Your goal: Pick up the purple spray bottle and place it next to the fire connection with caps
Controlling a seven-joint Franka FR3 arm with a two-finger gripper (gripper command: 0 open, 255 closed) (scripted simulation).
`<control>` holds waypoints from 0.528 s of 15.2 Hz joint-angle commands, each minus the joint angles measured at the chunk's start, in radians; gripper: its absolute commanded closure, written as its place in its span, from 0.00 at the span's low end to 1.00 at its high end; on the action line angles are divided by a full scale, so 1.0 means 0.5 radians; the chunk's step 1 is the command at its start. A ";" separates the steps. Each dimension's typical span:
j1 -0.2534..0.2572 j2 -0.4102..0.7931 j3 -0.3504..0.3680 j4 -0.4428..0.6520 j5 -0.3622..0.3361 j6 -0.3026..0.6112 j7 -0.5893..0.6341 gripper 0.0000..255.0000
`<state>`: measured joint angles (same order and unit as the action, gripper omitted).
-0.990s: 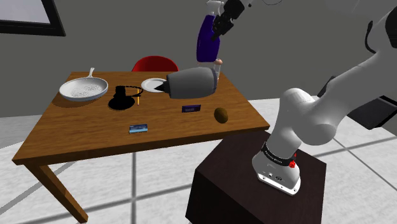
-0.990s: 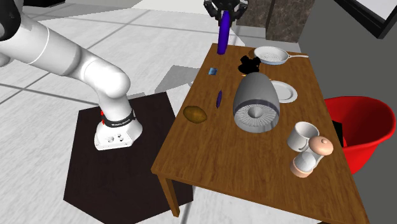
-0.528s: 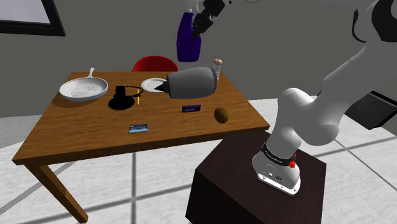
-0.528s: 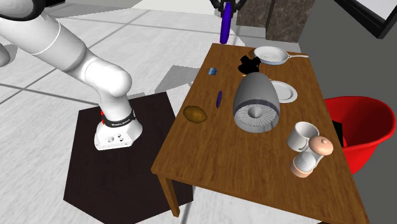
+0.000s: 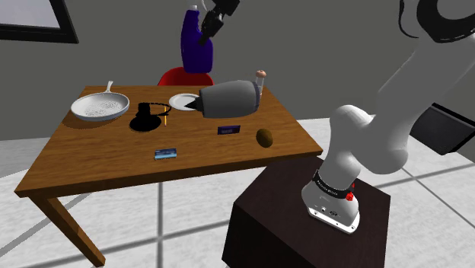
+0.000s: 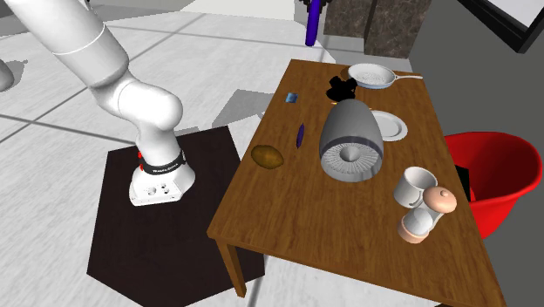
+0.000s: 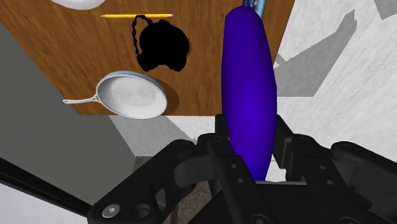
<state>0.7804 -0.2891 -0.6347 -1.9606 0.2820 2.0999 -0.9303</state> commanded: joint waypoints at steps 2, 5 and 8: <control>0.074 0.199 -0.005 0.140 0.111 0.039 0.020 1.00; 0.124 0.404 -0.008 0.316 0.227 0.037 0.037 1.00; 0.148 0.622 -0.005 0.521 0.350 0.011 0.055 1.00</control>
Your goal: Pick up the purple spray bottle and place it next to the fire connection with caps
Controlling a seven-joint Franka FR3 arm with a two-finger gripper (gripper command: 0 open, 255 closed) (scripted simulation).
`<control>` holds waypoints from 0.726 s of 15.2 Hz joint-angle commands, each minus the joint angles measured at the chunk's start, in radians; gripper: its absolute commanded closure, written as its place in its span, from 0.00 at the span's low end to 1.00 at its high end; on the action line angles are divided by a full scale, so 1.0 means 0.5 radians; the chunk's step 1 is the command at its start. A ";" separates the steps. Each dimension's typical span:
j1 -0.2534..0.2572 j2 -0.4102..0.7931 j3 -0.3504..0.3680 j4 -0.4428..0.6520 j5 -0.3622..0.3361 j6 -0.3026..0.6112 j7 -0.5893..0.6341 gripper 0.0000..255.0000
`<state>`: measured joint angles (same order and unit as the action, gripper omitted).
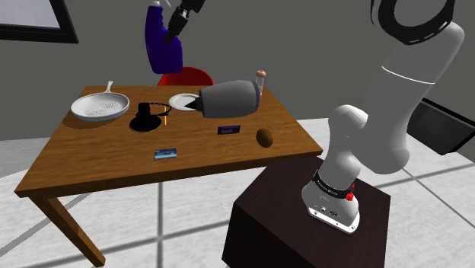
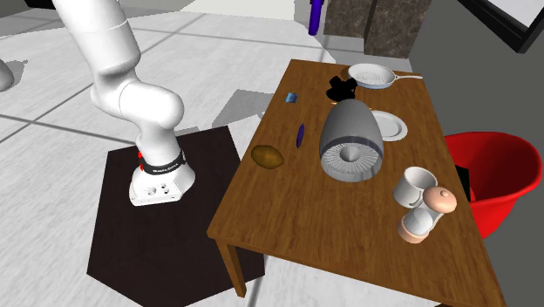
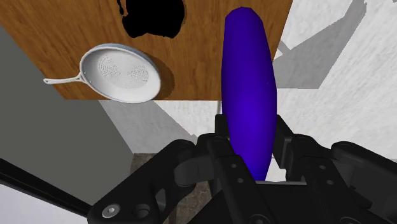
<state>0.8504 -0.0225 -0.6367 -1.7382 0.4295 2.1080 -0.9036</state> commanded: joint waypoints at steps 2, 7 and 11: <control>0.006 0.240 0.009 0.231 0.137 -0.034 0.018 1.00; -0.060 0.640 0.058 0.697 0.323 -0.148 0.095 1.00; -0.135 0.901 0.106 1.024 0.418 -0.220 0.166 1.00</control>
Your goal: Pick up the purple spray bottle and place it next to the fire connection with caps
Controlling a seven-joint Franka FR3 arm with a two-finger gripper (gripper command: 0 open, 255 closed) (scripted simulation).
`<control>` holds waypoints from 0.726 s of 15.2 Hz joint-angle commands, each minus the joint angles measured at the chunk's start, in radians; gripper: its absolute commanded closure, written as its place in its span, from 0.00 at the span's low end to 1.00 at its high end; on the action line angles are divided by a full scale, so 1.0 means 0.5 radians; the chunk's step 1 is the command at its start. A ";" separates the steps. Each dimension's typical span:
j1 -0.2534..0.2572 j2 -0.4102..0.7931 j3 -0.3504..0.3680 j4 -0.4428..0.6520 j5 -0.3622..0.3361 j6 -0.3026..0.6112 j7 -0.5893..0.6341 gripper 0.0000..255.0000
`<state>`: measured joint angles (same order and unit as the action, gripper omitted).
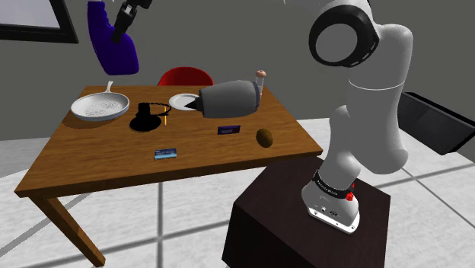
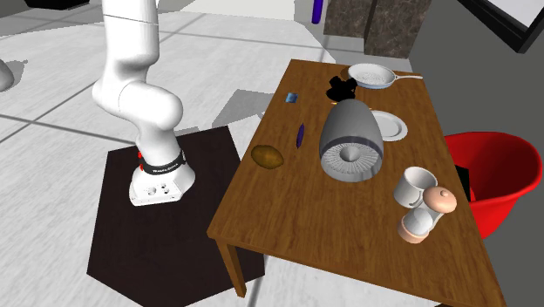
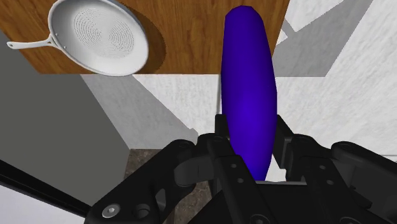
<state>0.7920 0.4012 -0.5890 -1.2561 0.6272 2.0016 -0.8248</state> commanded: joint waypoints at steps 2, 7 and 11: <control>-0.002 0.040 0.013 -0.012 0.025 0.048 -0.015 1.00; 0.030 0.019 0.022 -0.172 0.042 0.178 -0.074 1.00; 0.046 0.014 0.033 -0.282 0.065 0.275 -0.123 1.00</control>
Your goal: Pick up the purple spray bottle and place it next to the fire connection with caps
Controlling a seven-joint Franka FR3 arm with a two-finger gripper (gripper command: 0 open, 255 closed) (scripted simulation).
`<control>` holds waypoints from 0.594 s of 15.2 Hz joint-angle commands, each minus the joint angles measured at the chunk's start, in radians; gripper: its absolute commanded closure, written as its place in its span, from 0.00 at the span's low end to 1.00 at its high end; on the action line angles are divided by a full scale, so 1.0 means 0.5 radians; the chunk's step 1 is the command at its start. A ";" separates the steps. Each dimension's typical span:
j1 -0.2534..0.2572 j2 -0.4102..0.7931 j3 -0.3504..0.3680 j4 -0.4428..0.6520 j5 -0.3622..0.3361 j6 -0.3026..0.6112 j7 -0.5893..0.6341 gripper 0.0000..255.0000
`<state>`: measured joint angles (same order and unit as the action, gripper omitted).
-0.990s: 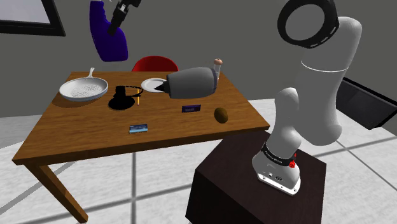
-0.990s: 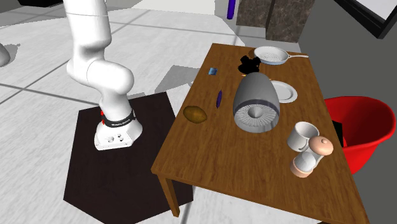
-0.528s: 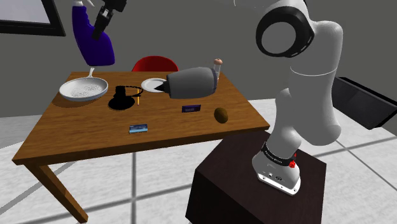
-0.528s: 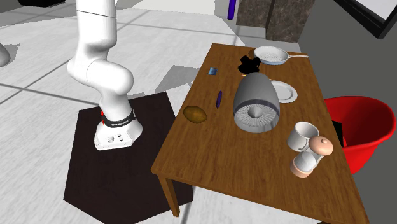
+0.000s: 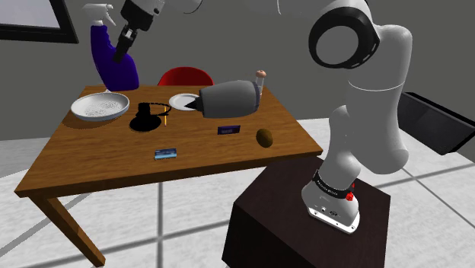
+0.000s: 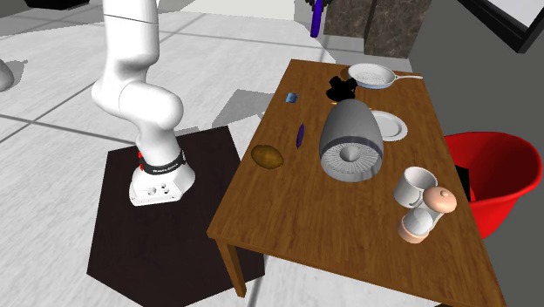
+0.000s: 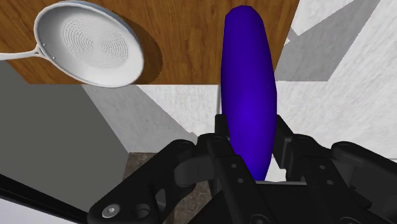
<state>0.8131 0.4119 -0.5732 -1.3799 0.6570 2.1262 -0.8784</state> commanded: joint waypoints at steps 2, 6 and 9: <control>0.010 -0.007 0.008 -0.085 0.020 0.072 -0.042 1.00; 0.017 0.000 0.023 -0.176 0.053 0.161 -0.094 1.00; 0.019 0.011 0.036 -0.238 0.082 0.224 -0.134 1.00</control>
<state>0.8224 0.4143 -0.5582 -1.4878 0.6919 2.2253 -0.9375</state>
